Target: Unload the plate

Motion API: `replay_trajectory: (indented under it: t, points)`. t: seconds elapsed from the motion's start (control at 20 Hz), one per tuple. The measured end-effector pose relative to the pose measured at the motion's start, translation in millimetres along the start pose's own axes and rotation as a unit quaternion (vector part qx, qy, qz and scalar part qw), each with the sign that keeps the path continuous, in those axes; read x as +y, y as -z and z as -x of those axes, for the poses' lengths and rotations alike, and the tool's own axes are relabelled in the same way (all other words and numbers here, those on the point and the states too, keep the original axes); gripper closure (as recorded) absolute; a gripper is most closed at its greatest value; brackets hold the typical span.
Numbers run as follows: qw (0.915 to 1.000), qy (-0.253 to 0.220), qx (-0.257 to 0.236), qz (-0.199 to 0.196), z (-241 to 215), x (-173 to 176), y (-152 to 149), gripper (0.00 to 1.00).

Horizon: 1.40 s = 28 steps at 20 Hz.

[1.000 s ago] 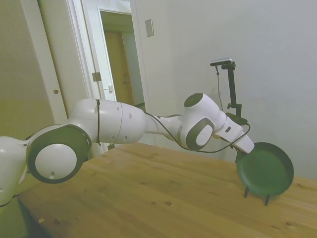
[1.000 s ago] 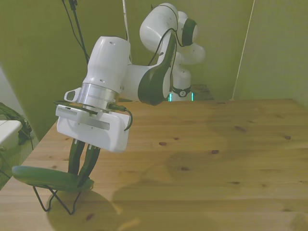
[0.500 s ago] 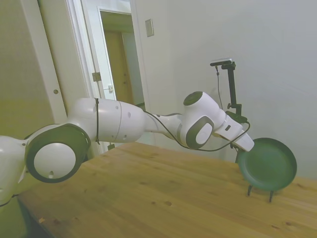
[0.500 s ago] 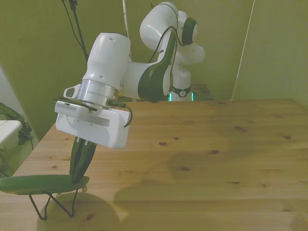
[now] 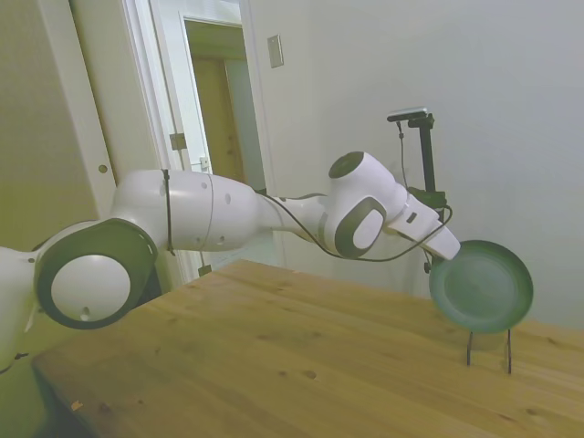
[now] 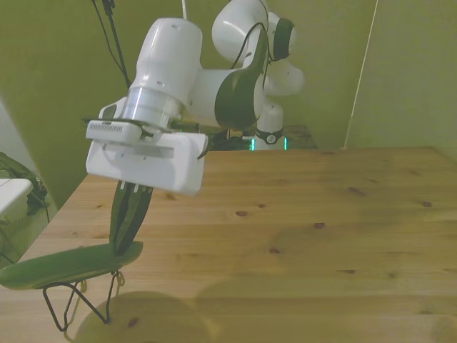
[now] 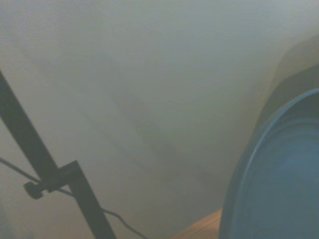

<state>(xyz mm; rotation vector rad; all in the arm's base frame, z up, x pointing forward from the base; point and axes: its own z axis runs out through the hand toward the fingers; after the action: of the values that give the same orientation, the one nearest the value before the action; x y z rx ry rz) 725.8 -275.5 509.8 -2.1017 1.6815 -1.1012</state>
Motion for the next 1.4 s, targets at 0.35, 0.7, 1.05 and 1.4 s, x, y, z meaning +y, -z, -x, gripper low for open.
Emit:
replay_trajectory:
  t: [0.35, 0.7, 1.05, 1.4]
  points:
    - [0.9983, 0.030, -0.049, 0.010, 43.5, -6.9, 68.4, 1.00]
    - [0.9864, 0.103, -0.109, 0.068, 127.9, 28.5, 123.1, 1.00]
    - [0.9675, 0.146, -0.141, 0.151, 186.8, 99.3, 136.5, 1.00]
    - [0.9564, 0.150, -0.138, 0.209, 200.0, 135.7, 93.6, 1.00]
